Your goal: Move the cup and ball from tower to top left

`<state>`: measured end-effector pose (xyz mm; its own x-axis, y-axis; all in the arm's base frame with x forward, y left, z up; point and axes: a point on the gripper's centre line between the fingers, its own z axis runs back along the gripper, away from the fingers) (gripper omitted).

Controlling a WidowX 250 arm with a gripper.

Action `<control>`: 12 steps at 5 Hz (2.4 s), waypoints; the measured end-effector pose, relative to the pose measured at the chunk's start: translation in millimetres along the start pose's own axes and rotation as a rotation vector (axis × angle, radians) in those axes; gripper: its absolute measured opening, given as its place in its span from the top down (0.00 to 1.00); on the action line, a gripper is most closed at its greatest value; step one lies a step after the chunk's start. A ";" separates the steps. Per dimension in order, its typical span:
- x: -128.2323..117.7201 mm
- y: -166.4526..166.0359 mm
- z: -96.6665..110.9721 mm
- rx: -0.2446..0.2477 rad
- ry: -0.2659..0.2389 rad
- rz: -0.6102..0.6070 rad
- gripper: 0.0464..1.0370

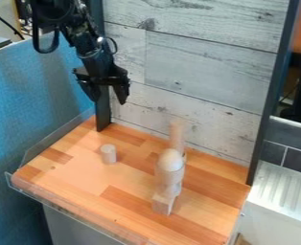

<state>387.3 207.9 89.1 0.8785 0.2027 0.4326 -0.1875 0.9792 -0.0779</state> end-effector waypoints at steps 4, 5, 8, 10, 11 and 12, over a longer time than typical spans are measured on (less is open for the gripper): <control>-44.5 -40.5 0.2 -0.076 0.180 -0.059 0.04; -57.4 -60.4 8.5 -0.027 0.207 -0.114 0.04; -75.2 -99.6 15.4 0.045 0.263 -0.193 0.04; -76.4 -114.2 16.2 0.024 0.277 -0.199 0.04; -76.7 -118.5 15.6 0.024 0.277 -0.200 0.04; -78.2 -124.0 12.6 0.031 0.270 -0.205 0.04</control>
<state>336.3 70.5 76.2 0.9832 0.0015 0.1827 -0.0043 0.9999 0.0152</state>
